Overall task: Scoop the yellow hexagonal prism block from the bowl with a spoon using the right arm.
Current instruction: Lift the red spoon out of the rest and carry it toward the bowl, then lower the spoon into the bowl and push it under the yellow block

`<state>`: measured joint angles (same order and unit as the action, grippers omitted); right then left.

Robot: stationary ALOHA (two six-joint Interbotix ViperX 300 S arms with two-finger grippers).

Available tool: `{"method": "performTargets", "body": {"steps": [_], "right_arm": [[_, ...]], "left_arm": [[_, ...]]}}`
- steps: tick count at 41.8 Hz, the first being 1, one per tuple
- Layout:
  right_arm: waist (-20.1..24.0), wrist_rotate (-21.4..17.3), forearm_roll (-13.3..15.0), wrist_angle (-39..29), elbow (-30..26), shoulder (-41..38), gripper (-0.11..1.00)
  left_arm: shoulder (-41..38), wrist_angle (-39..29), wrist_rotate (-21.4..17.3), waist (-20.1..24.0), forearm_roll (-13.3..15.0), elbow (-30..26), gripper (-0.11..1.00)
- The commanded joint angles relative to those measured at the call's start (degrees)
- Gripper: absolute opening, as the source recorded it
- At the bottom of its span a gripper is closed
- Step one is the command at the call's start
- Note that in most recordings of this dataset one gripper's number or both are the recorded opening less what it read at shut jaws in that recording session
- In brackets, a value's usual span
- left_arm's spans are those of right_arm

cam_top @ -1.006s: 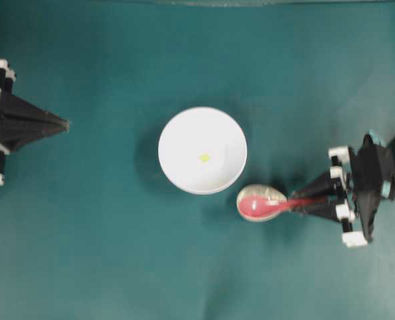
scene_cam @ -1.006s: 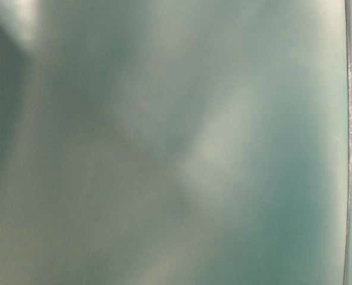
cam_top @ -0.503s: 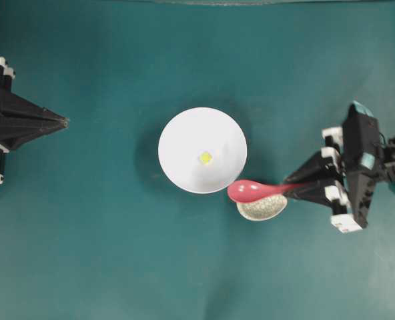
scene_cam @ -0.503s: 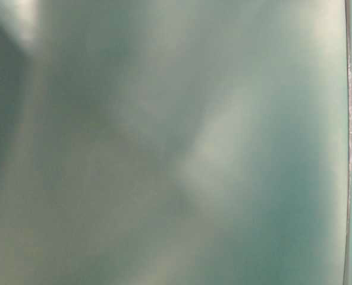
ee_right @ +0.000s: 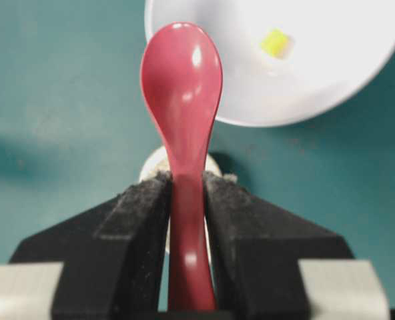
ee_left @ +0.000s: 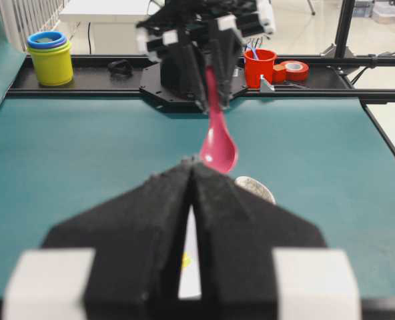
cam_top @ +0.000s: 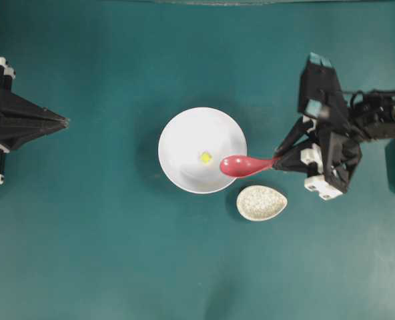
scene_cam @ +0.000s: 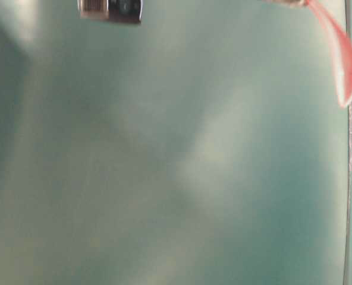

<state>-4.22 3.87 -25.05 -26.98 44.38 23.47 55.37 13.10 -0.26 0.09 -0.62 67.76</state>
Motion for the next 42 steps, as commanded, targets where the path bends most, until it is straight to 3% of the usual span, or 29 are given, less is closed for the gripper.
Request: {"method": "performTargets", "body": {"steps": [1, 10, 22, 33, 42], "right_arm": [[-2.0, -0.1, 0.2, -5.3, -4.4, -0.8, 0.23], [-4.8, -0.3, 2.5, -15.1, -11.4, -6.5, 0.23], [-5.0, -0.4, 6.6, -25.6, -20.7, -14.9, 0.23], [-5.0, -2.5, 10.1, -28.0, -24.7, -18.9, 0.23], [-5.0, -3.3, 10.4, -28.1, -25.3, -21.3, 0.23]], "left_arm": [[-0.7, 0.1, -0.1, -0.1, -0.2, -1.3, 0.01], [-0.7, 0.0, -0.2, -0.1, -0.2, -1.4, 0.01], [-0.6, 0.0, -0.2, -0.1, -0.2, -1.4, 0.01], [-0.6, 0.0, -0.2, 0.0, -0.2, -1.4, 0.01], [-0.6, 0.0, -0.2, -0.1, -0.2, -1.4, 0.01]]}}
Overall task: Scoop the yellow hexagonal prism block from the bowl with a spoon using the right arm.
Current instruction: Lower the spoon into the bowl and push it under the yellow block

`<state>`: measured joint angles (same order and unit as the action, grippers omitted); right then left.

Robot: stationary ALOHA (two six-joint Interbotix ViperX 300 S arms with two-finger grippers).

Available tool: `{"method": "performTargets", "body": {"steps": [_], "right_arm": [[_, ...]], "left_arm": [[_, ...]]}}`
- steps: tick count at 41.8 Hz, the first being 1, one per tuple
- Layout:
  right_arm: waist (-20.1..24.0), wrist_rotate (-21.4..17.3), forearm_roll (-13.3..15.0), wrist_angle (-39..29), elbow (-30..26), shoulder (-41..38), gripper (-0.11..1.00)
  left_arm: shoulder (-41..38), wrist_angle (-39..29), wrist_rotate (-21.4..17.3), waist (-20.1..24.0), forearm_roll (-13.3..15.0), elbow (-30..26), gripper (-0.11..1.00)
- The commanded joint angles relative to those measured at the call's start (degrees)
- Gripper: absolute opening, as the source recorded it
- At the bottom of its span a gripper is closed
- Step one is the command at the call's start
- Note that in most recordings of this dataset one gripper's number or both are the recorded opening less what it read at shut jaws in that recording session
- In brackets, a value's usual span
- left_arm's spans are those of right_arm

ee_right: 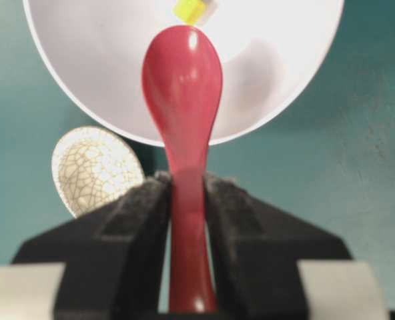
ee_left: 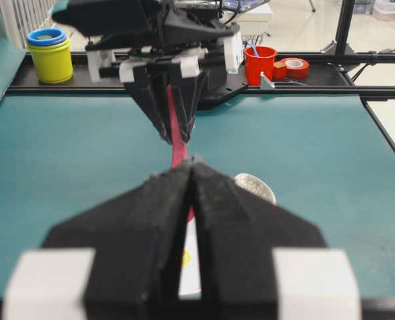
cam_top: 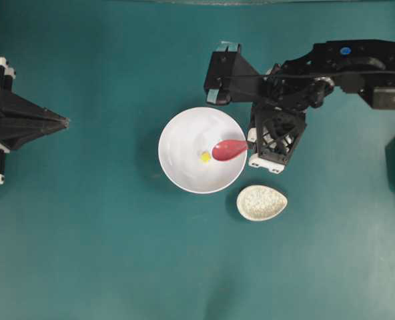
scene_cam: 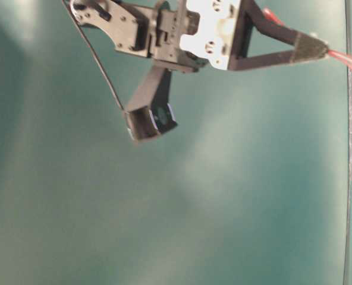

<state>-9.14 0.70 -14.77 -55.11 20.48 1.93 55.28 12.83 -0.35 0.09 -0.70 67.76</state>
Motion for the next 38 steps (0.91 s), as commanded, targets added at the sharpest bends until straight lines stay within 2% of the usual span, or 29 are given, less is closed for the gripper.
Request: {"method": "performTargets", "body": {"steps": [1, 38], "right_arm": [[-0.1, -0.2, 0.1, 0.0, -1.4, -0.1, 0.23], [1.2, 0.0, 0.1, 4.7, -2.5, -5.6, 0.23]], "left_arm": [[-0.5, 0.4, -0.1, -0.1, -0.1, -1.4, 0.01], [-0.5, 0.4, -0.1, -0.1, -0.1, -1.4, 0.01]]}}
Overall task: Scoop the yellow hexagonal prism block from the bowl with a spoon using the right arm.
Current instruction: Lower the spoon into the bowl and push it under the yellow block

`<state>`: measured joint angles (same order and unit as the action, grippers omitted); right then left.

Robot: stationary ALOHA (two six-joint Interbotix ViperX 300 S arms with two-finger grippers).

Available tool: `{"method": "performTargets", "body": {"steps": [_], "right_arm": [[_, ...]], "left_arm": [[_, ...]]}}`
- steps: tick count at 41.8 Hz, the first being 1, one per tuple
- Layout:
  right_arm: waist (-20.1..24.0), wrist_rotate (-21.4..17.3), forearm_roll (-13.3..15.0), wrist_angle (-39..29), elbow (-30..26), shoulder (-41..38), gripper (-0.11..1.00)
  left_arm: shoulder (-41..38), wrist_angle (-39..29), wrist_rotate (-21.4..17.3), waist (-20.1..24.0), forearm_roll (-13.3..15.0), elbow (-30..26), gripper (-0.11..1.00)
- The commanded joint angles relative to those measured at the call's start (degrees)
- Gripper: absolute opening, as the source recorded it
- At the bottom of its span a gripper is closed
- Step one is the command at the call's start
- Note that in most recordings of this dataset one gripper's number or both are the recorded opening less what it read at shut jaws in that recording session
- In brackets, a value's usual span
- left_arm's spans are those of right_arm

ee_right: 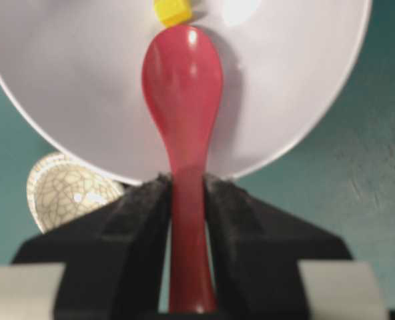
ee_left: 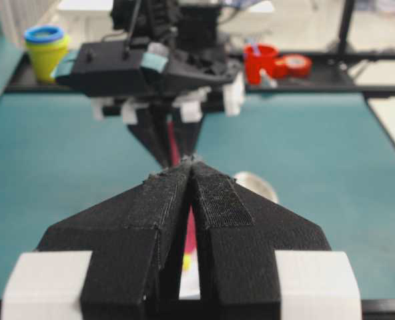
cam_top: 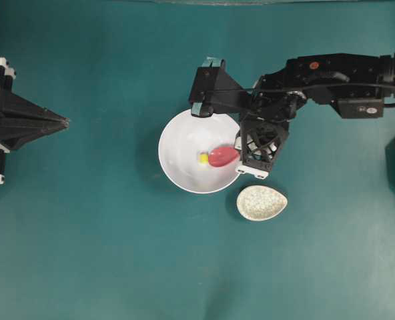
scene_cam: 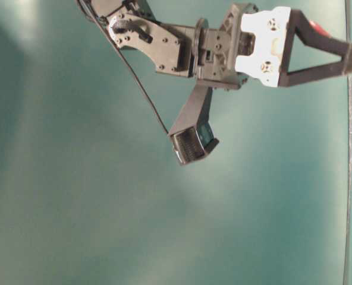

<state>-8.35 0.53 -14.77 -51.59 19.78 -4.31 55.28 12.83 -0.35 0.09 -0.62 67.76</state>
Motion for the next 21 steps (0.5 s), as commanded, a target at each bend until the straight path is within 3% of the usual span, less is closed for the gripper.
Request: {"method": "performTargets", "body": {"steps": [1, 21], "right_arm": [[0.4, 0.2, 0.1, 1.4, -1.8, 0.4, 0.23], [0.5, 1.1, 1.3, 9.8, -2.9, -1.3, 0.23]], "left_arm": [[-0.5, 0.4, -0.1, -0.1, -0.2, -1.4, 0.01], [-0.5, 0.3, -0.1, -0.1, -0.2, -1.4, 0.01]]}}
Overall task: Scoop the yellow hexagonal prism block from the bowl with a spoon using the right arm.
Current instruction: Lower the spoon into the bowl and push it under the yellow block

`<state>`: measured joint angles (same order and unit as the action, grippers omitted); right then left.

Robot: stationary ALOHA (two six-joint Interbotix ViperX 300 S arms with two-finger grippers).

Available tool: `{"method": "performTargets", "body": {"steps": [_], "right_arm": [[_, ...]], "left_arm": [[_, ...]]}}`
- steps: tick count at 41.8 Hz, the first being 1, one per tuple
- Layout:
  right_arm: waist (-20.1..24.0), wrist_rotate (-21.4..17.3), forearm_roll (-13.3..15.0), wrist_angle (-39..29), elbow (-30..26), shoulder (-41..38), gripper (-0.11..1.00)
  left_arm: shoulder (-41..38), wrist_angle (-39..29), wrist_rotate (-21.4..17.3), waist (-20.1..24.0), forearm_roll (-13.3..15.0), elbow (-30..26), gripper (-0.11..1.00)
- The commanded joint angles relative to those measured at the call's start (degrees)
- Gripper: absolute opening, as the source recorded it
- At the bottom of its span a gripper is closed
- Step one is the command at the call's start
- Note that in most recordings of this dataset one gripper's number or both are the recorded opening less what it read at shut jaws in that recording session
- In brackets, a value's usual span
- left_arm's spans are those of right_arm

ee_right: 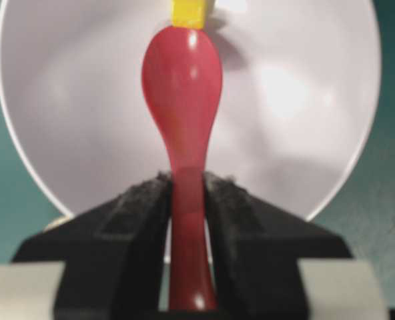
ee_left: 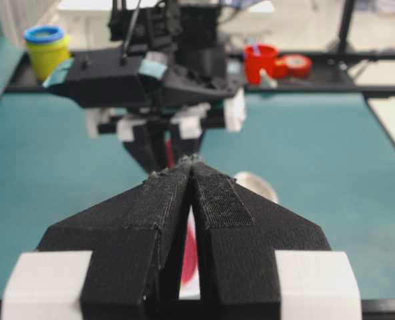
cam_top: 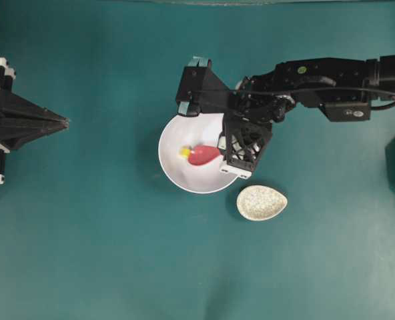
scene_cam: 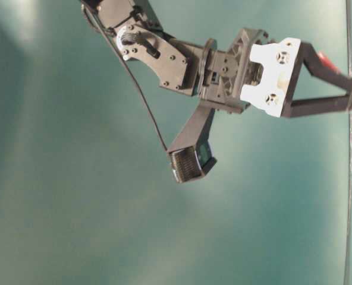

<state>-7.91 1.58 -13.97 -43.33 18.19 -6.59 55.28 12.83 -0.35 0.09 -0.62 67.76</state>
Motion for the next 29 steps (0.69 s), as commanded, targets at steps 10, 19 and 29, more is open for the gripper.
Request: {"method": "performTargets", "body": {"steps": [10, 19, 29], "right_arm": [[0.1, 0.2, 1.2, 5.2, -1.4, 1.0, 0.23], [0.1, 0.2, 1.2, 6.3, -1.3, 1.1, 0.23], [0.1, 0.1, 1.2, 7.3, -1.2, 1.8, 0.23]], "left_arm": [[-0.4, 0.3, -0.1, -0.1, -0.2, -1.4, 0.01], [-0.4, 0.3, -0.1, -0.1, -0.2, -1.4, 0.01], [-0.4, 0.3, -0.1, -0.1, -0.2, -1.4, 0.01]]}}
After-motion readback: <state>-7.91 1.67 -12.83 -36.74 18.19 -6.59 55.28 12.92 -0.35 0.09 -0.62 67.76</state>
